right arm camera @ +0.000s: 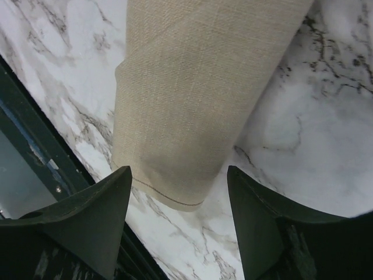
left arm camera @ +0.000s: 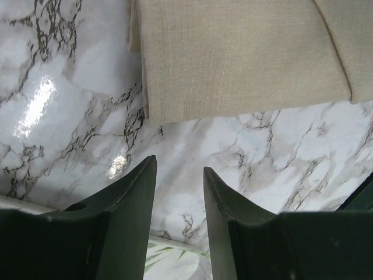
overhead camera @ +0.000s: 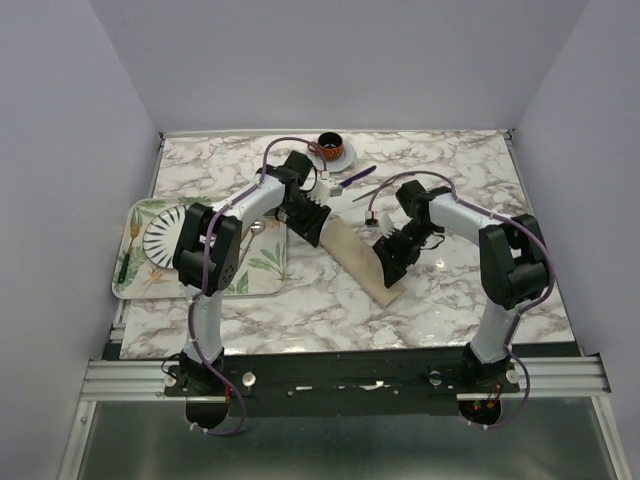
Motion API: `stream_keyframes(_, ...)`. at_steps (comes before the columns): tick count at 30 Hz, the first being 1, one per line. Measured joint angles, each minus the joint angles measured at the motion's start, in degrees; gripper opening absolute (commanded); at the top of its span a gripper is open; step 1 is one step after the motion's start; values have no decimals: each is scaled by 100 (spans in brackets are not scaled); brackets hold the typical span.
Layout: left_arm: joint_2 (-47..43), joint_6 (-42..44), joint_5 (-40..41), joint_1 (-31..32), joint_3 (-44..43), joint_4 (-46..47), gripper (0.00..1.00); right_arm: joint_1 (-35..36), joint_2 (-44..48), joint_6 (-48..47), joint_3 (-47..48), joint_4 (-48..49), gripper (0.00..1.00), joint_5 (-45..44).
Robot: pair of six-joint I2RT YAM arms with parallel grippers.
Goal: Fold the napkin into a case and place the utensils inside
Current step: Rotate the smaller rectangle-folded napkin at the center of the board.
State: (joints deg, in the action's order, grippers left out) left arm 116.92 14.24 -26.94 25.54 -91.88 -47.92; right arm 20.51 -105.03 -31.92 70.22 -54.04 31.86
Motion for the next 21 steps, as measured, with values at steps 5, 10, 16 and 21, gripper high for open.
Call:
stream_keyframes(5, -251, -238, -79, -238, 520, 107, 47, 120, -103, -111, -157, -136, 73, 457)
stream_keyframes(10, -730, -308, -105, -518, 927, 122, 47, 885, -98, -76, -564, -133, 74, 879)
stream_keyframes(16, -907, -275, -127, -579, 992, 118, 46, 1659, -109, 109, -553, -101, 75, 1386)
stream_keyframes(21, -890, -225, -225, -529, 960, 103, 45, 1725, -96, 297, -549, -101, 77, 1543)
